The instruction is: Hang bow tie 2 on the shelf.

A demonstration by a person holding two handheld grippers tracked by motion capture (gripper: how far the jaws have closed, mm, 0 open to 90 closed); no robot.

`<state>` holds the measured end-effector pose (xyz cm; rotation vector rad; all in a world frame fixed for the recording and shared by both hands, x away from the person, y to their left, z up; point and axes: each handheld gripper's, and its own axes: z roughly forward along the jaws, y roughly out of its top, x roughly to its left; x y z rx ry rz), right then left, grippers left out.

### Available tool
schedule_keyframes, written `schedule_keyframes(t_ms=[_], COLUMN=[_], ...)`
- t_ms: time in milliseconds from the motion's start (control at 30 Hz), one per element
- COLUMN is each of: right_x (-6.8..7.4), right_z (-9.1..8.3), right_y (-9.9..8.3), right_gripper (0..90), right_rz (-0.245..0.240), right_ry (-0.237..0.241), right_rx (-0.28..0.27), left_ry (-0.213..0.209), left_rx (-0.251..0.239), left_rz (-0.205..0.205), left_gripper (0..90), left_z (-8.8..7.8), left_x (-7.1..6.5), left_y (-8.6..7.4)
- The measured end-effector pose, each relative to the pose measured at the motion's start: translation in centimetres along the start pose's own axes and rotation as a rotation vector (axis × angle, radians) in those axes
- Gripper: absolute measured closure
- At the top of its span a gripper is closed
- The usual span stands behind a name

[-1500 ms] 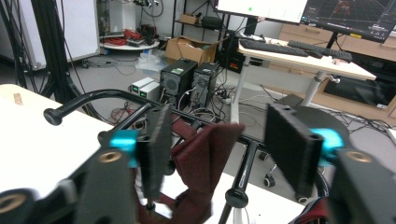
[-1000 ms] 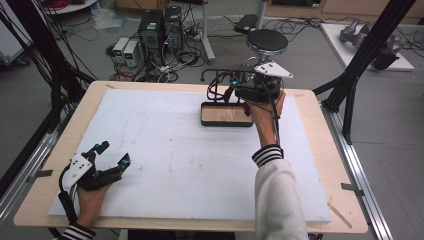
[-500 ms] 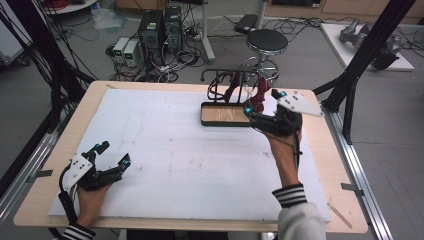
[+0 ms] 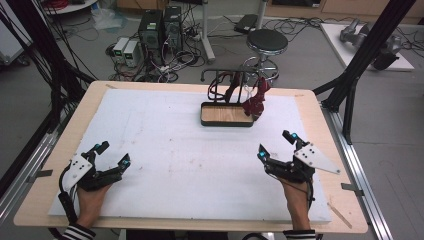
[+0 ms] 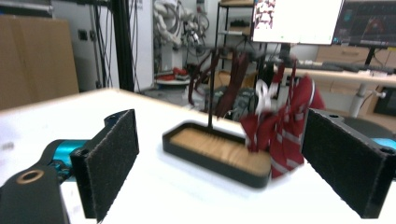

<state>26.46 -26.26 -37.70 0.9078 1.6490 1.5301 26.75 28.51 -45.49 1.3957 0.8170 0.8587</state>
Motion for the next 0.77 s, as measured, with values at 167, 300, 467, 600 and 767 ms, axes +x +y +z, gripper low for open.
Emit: schedule_keyframes(t_ms=[167, 300, 467, 600, 767], right_x=[0.2, 0.4, 0.5, 0.6, 0.6], right_z=[-0.5, -0.7, -0.7, -0.6, -0.6], right_y=[-3.6, -5.7, -7.0, -7.2, -7.5], right_gripper=[10.8, 10.8, 10.8, 10.8, 10.9], right_rz=[0.003, 0.021, 0.037, 0.035, 0.031], right_ry=[-0.01, -0.011, -0.006, -0.008, -0.01], right_rx=[-0.009, -0.026, -0.016, -0.014, -0.012], left_ry=[0.0, 0.0, 0.0, 0.0, 0.001], left_rx=[-0.001, -0.002, -0.002, -0.001, 0.001], left_rz=[0.0, -0.001, 0.0, -0.001, -0.005], left_gripper=[15.0, 15.0, 15.0, 15.0, 15.0], left_z=[0.0, 0.0, 0.0, 0.0, 0.0], left_x=[0.0, 0.0, 0.0, 0.0, 0.1], left_y=[0.0, 0.0, 0.0, 0.0, 0.0])
